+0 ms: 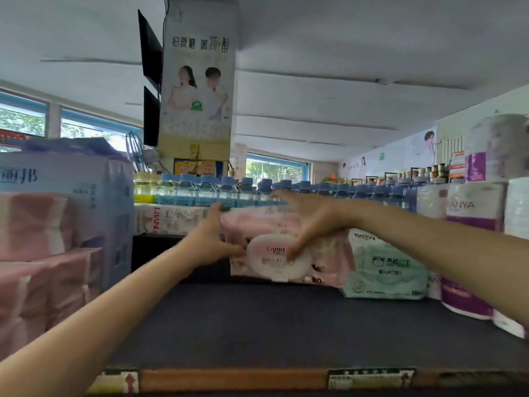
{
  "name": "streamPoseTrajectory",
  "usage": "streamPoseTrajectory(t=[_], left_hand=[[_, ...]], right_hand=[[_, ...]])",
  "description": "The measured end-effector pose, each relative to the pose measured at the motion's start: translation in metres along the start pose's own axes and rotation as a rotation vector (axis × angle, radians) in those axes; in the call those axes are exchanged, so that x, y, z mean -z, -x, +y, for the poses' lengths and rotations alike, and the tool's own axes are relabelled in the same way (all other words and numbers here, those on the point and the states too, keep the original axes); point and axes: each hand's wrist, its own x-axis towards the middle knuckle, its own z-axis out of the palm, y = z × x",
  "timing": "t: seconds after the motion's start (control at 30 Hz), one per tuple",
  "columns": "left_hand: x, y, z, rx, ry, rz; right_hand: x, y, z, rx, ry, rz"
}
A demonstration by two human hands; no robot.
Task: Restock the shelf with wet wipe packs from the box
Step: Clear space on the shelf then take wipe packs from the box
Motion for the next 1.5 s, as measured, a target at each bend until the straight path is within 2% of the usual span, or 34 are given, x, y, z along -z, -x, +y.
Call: streamPoseTrajectory(t=[0.07,0.13,0.23,0.3,0.37,0.47,0.6,0.73,0.9,1.1,1.2,1.27,1.37,1.43,1.5], left_hand=[[-0.016,-0.001,-0.007,-0.102,-0.503,-0.107],[-0.027,0.000,-0.007,-0.097,-0.744,-0.248],[-0.036,-0.003,-0.001,-0.087,-0.871,-0.395],[-0.039,-0.007,0.003,-0.118,-0.896,-0.400],[-0.045,-0.012,0.006,-0.135,-0.920,-0.388],[-0.059,-0.026,0.004,-0.164,-0.985,-0.371],[-0.084,-0.059,0.000,-0.183,-0.910,-0.370],[-0.106,-0.083,0.002,-0.194,-0.890,-0.330],[-0.109,-0.095,0.005,-0.184,-0.925,-0.334],[-0.111,-0.088,0.009,-0.164,-1.052,-0.324],[-0.109,-0.068,0.020,-0.179,-1.069,-0.254],[-0.101,-0.052,0.031,-0.294,-1.086,-0.147],[-0.092,-0.027,0.052,-0.427,-0.921,-0.107],[-0.096,-0.002,0.070,-0.479,-0.652,-0.125],[-0.112,0.032,0.091,-0.577,-0.411,-0.113]], right_hand=[[-0.024,-0.013,0.010,0.009,0.005,-0.152],[-0.042,-0.019,0.023,-0.017,0.055,-0.227],[-0.044,-0.019,0.048,-0.082,0.022,-0.154],[-0.036,-0.015,0.064,-0.134,0.029,-0.168],[-0.032,-0.007,0.074,-0.190,0.090,-0.253],[-0.036,-0.005,0.084,-0.198,0.190,-0.279],[-0.032,-0.023,0.104,-0.248,0.476,-0.228],[-0.039,-0.029,0.131,-0.251,0.549,-0.164],[-0.053,-0.032,0.133,-0.235,0.682,0.020],[-0.061,-0.027,0.119,-0.310,0.915,0.025],[-0.070,-0.011,0.109,-0.372,0.810,0.027],[-0.069,0.006,0.098,-0.361,0.621,0.055],[-0.056,0.050,0.071,-0.331,0.528,0.071],[-0.050,0.089,0.050,-0.376,0.589,0.086],[-0.052,0.138,0.037,-0.443,0.589,0.178]])
